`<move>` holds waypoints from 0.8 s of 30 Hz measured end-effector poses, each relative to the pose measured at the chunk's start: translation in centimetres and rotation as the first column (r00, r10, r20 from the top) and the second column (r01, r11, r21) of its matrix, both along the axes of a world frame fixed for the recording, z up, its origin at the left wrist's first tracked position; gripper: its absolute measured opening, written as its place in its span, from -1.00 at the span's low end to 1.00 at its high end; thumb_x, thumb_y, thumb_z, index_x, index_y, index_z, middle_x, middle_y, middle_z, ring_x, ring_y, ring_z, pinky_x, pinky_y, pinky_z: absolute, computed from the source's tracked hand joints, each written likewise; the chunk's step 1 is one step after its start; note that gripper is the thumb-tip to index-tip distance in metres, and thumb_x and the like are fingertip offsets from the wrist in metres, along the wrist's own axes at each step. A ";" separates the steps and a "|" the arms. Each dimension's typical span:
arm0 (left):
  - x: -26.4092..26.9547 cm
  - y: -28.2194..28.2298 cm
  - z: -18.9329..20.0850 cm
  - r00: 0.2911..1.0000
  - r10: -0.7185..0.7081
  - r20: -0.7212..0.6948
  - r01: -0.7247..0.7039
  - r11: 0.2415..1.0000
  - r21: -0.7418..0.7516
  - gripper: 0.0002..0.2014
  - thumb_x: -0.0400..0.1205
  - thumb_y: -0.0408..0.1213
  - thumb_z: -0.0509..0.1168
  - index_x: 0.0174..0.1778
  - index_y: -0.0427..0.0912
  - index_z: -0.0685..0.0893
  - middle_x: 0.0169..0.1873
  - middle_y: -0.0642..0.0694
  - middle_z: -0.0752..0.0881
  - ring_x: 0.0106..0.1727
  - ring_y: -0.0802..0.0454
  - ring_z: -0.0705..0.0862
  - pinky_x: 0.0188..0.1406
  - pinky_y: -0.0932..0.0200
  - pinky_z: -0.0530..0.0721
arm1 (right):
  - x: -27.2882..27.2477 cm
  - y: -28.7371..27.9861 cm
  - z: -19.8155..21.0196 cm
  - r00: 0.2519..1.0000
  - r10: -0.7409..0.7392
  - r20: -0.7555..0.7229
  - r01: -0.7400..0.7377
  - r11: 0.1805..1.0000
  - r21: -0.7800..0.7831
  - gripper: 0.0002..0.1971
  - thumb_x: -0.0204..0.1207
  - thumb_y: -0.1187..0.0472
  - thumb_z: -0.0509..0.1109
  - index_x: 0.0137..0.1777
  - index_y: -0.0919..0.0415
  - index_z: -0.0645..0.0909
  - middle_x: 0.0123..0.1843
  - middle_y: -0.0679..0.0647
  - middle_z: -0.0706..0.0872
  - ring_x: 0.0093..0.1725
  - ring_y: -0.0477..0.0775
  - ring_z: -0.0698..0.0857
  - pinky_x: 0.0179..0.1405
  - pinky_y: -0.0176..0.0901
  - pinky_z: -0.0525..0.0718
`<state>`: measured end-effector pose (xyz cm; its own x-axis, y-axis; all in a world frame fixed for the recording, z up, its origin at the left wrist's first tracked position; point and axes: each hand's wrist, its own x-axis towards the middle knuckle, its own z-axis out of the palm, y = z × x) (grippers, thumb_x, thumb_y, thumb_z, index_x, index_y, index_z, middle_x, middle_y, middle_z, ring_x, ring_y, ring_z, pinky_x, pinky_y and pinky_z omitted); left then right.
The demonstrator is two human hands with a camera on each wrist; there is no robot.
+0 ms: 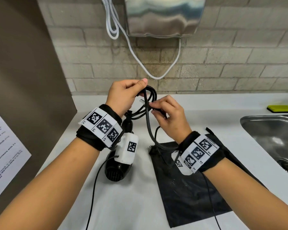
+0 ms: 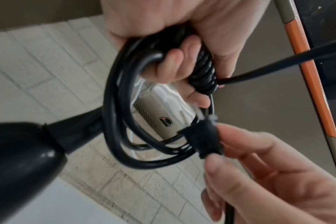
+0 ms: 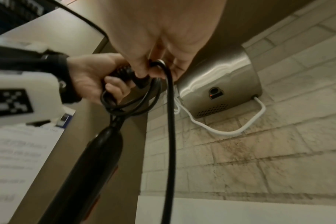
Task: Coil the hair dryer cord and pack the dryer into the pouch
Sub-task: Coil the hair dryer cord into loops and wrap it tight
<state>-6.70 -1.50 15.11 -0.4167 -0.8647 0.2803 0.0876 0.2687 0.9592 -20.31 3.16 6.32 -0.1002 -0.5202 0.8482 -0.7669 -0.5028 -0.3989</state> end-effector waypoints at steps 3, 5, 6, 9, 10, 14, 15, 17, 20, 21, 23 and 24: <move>-0.4 0.6 -0.1 0.999 -0.051 0.003 0.051 0.998 -0.024 -0.86 0.63 -0.35 0.25 -0.14 -0.34 0.66 -0.45 -0.15 0.60 -0.78 0.30 0.44 -0.69 0.60 0.32 | 0.7 -0.3 0.3 0.994 -0.106 0.015 0.106 0.994 0.003 -0.94 0.40 0.38 0.40 -0.15 0.33 0.62 -0.23 0.04 0.41 -0.33 -0.18 0.37 -0.28 -0.48 0.48; -0.4 0.6 -0.2 0.998 -0.055 -0.003 0.055 0.998 -0.025 -0.85 0.63 -0.35 0.25 -0.07 -0.37 0.67 -0.43 -0.15 0.61 -0.77 0.31 0.45 -0.69 0.61 0.32 | 1.0 -0.4 0.7 0.978 -0.201 0.056 0.198 0.978 0.059 -0.84 0.35 0.23 0.39 -0.24 0.15 0.42 -0.26 -0.06 0.37 -0.34 -0.15 0.34 -0.37 -0.29 0.45; -0.4 0.6 -0.2 0.998 -0.056 0.001 0.056 0.998 -0.031 -0.82 0.63 -0.35 0.25 -0.03 -0.40 0.67 -0.41 -0.16 0.61 -0.77 0.32 0.45 -0.68 0.61 0.32 | 1.0 -0.6 0.9 0.969 -0.234 0.081 0.226 0.969 0.096 -0.74 0.33 0.22 0.43 -0.23 0.12 0.34 -0.28 -0.10 0.35 -0.32 -0.09 0.35 -0.36 -0.29 0.42; -0.1 0.4 -0.4 0.996 -0.084 0.018 0.085 0.994 -0.064 -0.78 0.63 -0.37 0.25 0.07 -0.46 0.66 -0.39 -0.16 0.62 -0.76 0.34 0.46 -0.67 0.63 0.33 | 0.9 -1.0 1.3 0.958 -0.213 0.191 0.178 0.966 0.188 -0.58 0.26 0.27 0.54 -0.09 0.16 0.32 -0.20 -0.12 0.40 -0.20 -0.02 0.44 -0.22 -0.50 0.42; -0.1 0.4 -0.5 0.994 -0.104 0.025 0.106 0.991 -0.078 -0.79 0.63 -0.40 0.25 0.08 -0.44 0.67 -0.42 -0.12 0.64 -0.75 0.35 0.47 -0.65 0.63 0.35 | 0.9 -1.2 1.5 0.959 -0.169 0.228 0.117 0.967 0.227 -0.54 0.26 0.29 0.55 0.03 0.18 0.35 -0.11 -0.09 0.48 -0.11 -0.02 0.52 -0.11 -0.53 0.47; -0.2 -0.3 -1.4 0.983 -0.184 0.026 0.186 0.973 -0.135 -0.85 0.57 -0.43 0.32 -0.03 -0.16 0.74 -0.43 0.04 0.76 -0.41 0.25 0.70 -0.21 0.39 0.68 | 0.7 -2.1 1.8 0.911 0.067 0.408 -0.198 0.937 0.288 -0.48 0.38 0.44 0.43 0.29 0.11 0.36 0.01 0.06 0.66 0.01 0.03 0.68 0.13 -0.03 0.68; -0.2 -0.5 -1.6 0.981 -0.191 0.026 0.193 0.972 -0.136 -0.84 0.56 -0.44 0.33 -0.01 -0.17 0.74 -0.41 -0.01 0.77 -0.38 0.19 0.72 -0.14 0.31 0.72 | 0.7 -2.3 1.8 0.892 0.120 0.436 -0.252 0.932 0.259 -0.49 0.41 0.49 0.39 0.28 0.09 0.38 0.00 0.04 0.66 -0.02 0.00 0.69 0.10 -0.01 0.70; -0.3 -0.8 -1.7 0.978 -0.208 0.022 0.209 0.968 -0.136 -0.79 0.54 -0.45 0.34 0.09 -0.25 0.70 -0.39 -0.04 0.77 -0.38 0.15 0.73 -0.11 0.25 0.72 | 0.6 -2.6 1.9 0.863 0.207 0.461 -0.334 0.918 0.214 -0.51 0.43 0.58 0.32 0.26 0.13 0.40 0.00 -0.03 0.63 -0.04 -0.17 0.68 0.04 -0.21 0.67; -0.1 -1.3 -1.7 0.976 -0.218 0.017 0.218 0.963 -0.162 -0.77 0.54 -0.46 0.34 0.11 -0.28 0.68 -0.47 0.07 0.78 -0.35 0.18 0.74 -0.08 0.31 0.71 | 0.6 -2.3 2.4 0.809 0.295 0.509 -0.440 0.877 0.192 -0.62 0.41 0.54 0.30 0.11 0.12 0.43 -0.12 -0.04 0.61 -0.18 -0.26 0.63 -0.12 -0.37 0.60; 0.0 -1.4 -1.7 0.976 -0.215 0.018 0.215 0.962 -0.171 -0.76 0.54 -0.47 0.34 0.12 -0.27 0.67 -0.47 0.10 0.78 -0.34 0.22 0.74 -0.08 0.35 0.70 | 0.4 -2.1 2.7 0.772 0.328 0.544 -0.488 0.855 0.176 -0.65 0.38 0.51 0.28 0.07 0.12 0.42 -0.18 -0.06 0.61 -0.22 -0.25 0.62 -0.18 -0.37 0.59; 0.2 -1.7 -1.8 0.978 -0.207 0.031 0.209 0.961 -0.181 -0.77 0.52 -0.47 0.35 0.08 -0.22 0.69 -0.47 0.14 0.77 -0.35 0.28 0.73 -0.06 0.37 0.69 | 0.1 -1.5 3.0 0.705 0.389 0.593 -0.563 0.816 0.135 -0.75 0.37 0.42 0.25 0.01 0.16 0.40 -0.21 -0.02 0.60 -0.27 -0.25 0.63 -0.22 -0.35 0.58; 0.3 -1.9 -1.9 0.978 -0.206 0.040 0.210 0.960 -0.186 -0.79 0.52 -0.47 0.36 0.03 -0.18 0.71 -0.47 0.14 0.77 -0.34 0.27 0.73 -0.04 0.35 0.70 | -0.1 -1.4 3.1 0.702 0.397 0.591 -0.570 0.811 0.131 -0.81 0.40 0.32 0.26 0.00 0.17 0.40 -0.21 0.02 0.58 -0.26 -0.23 0.63 -0.21 -0.32 0.58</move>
